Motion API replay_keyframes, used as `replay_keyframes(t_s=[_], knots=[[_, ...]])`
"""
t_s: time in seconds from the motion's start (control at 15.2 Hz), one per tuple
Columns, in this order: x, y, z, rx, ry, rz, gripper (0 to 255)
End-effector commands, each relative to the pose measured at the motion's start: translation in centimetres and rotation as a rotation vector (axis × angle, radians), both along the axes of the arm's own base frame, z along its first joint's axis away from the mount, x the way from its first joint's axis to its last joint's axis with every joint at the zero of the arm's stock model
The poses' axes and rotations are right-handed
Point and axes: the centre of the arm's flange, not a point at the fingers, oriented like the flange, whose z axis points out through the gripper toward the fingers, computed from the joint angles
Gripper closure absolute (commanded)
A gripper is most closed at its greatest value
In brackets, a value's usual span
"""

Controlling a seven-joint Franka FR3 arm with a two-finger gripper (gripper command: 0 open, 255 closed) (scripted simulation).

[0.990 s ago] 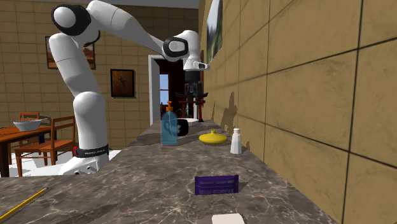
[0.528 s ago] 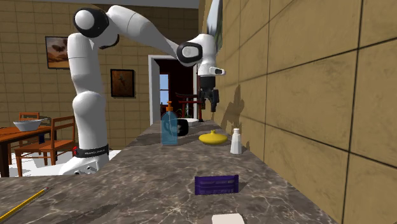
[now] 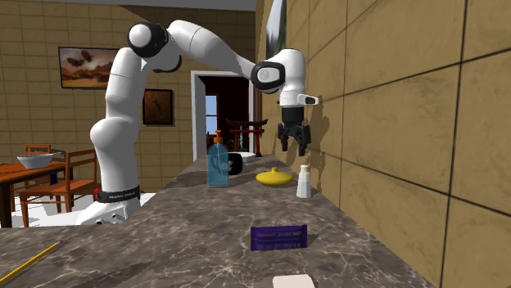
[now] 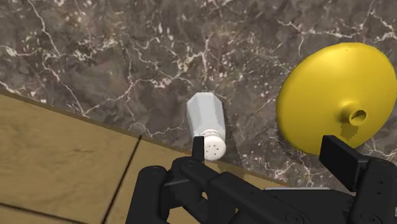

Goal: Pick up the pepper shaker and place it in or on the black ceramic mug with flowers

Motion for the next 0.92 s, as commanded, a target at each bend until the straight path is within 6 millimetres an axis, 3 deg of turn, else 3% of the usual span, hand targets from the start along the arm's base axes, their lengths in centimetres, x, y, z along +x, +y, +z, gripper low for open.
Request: replay_keyframes(t_s=[0.0, 0.13, 0.59, 0.86], knots=[[0.9, -2.4, -1.1, 0.001, -0.004, 0.002, 0], [1.6, -3.9, -1.8, 0.002, -0.006, 0.003, 0], [2.0, -3.7, -5.7, 0.002, -0.006, 0.003, 0], [2.0, -3.7, -5.7, 0.002, -0.006, 0.003, 0]])
